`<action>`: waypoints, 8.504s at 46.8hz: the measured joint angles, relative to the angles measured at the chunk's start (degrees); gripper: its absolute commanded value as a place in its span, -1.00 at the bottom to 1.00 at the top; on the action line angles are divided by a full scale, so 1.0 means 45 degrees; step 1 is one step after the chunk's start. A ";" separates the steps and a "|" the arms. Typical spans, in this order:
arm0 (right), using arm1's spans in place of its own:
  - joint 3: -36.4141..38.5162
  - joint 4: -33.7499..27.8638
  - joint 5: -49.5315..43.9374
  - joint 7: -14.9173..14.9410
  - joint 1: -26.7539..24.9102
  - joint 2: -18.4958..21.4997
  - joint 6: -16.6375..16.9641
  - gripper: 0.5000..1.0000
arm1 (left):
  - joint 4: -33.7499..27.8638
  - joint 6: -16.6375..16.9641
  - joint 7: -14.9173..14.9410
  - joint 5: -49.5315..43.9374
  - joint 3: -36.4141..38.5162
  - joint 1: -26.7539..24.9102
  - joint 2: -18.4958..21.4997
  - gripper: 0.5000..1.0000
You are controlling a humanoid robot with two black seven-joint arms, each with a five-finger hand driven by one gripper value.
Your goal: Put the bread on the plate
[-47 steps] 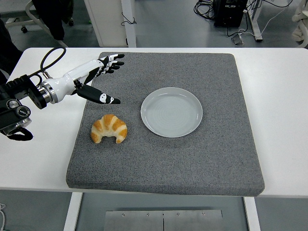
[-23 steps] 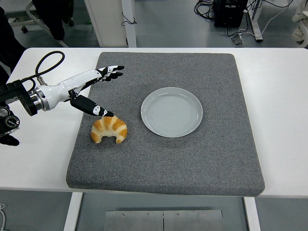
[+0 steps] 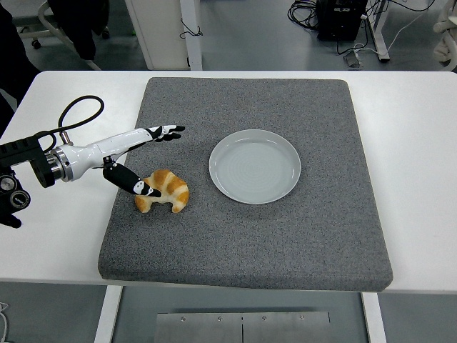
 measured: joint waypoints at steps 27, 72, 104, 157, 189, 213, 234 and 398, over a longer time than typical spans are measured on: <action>0.0001 0.0000 0.0000 0.0000 -0.0001 0.0000 0.0000 1.00 | 0.0077 0.1316 0.0267 0.1549 0.1120 0.0161 -0.0120 0.89; 0.0000 0.0000 0.0000 0.0000 -0.0001 0.0000 0.0000 1.00 | 0.0666 0.2161 0.0305 0.1592 0.1385 0.0313 -0.0922 0.74; 0.0001 0.0000 0.0000 0.0000 0.0000 0.0000 0.0000 1.00 | 0.0907 0.2849 0.0265 0.2354 0.1427 0.0578 -0.1320 -0.07; 0.0001 -0.0001 0.0000 0.0001 -0.0001 0.0000 0.0000 1.00 | 0.0865 0.1680 0.0024 0.2061 -0.0742 -0.0563 -0.0531 -0.60; 0.0000 0.0000 0.0000 0.0000 -0.0001 0.0000 0.0001 1.00 | 0.4213 -0.2402 -0.1136 0.2012 -0.3906 -0.1126 -0.3184 -0.51; 0.0000 0.0000 0.0000 0.0000 0.0001 0.0000 0.0001 1.00 | 0.4914 -0.2302 -0.1083 0.2318 -0.3886 -0.1299 -0.5813 -0.49; 0.0000 0.0000 0.0000 0.0000 0.0000 0.0000 0.0000 1.00 | 0.6206 -0.1630 -0.1080 0.3744 -0.3554 -0.1087 -0.7705 -0.49; 0.0001 0.0000 0.0000 0.0001 0.0001 0.0000 0.0000 1.00 | 0.5830 -0.2700 -0.0877 -0.0967 -0.5327 -0.1537 -0.5930 0.88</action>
